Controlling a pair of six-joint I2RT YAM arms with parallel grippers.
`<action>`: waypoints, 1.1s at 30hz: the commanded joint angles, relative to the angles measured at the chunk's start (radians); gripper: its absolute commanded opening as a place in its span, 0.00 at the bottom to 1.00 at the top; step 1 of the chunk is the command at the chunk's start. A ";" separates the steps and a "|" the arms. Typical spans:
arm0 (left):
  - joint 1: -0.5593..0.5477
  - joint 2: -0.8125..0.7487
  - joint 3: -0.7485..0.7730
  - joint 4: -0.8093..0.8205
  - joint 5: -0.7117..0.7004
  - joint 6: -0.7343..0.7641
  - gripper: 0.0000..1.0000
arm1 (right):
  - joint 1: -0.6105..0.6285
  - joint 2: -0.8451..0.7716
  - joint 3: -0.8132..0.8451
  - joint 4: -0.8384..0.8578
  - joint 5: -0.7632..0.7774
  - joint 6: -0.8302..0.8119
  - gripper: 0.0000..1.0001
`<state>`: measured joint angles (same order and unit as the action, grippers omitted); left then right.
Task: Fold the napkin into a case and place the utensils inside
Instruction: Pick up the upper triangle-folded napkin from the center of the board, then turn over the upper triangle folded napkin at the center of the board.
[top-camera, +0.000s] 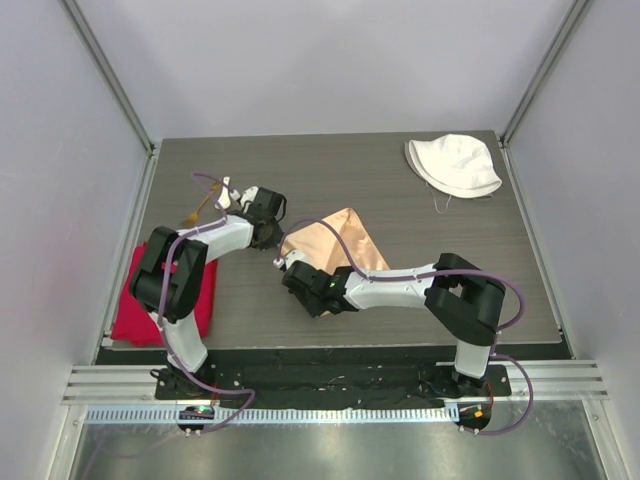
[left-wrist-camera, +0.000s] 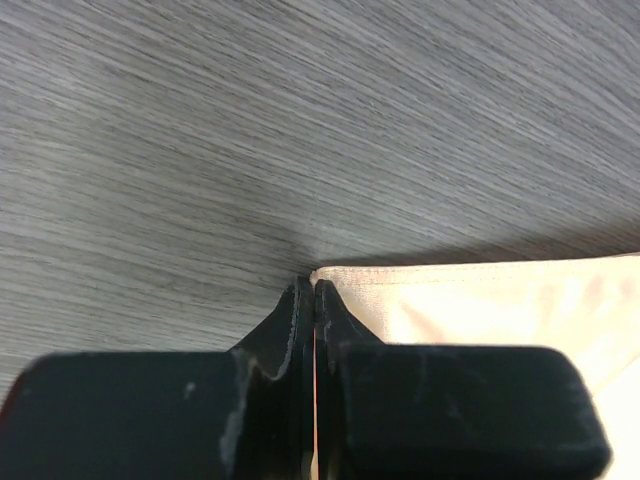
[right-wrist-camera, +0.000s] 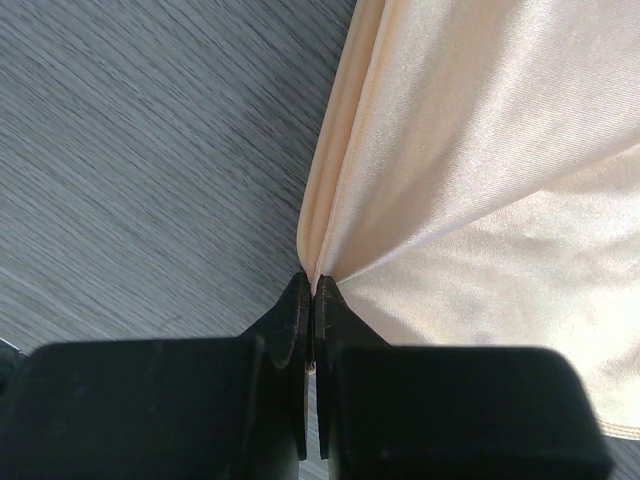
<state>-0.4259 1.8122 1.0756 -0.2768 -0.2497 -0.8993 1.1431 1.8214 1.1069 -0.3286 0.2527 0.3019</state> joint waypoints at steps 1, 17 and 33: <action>0.004 -0.051 -0.034 -0.022 -0.063 0.049 0.00 | 0.004 -0.046 0.005 -0.024 -0.041 0.003 0.01; 0.081 -0.379 -0.054 -0.231 0.029 0.045 0.00 | 0.033 -0.111 0.137 -0.007 -0.317 -0.024 0.01; 0.296 -0.768 0.268 -0.581 -0.026 0.255 0.00 | 0.070 0.052 0.528 0.259 -0.771 0.242 0.01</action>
<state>-0.1452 1.0691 1.2251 -0.7898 -0.2501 -0.7181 1.2060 1.8488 1.5719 -0.2340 -0.3279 0.4076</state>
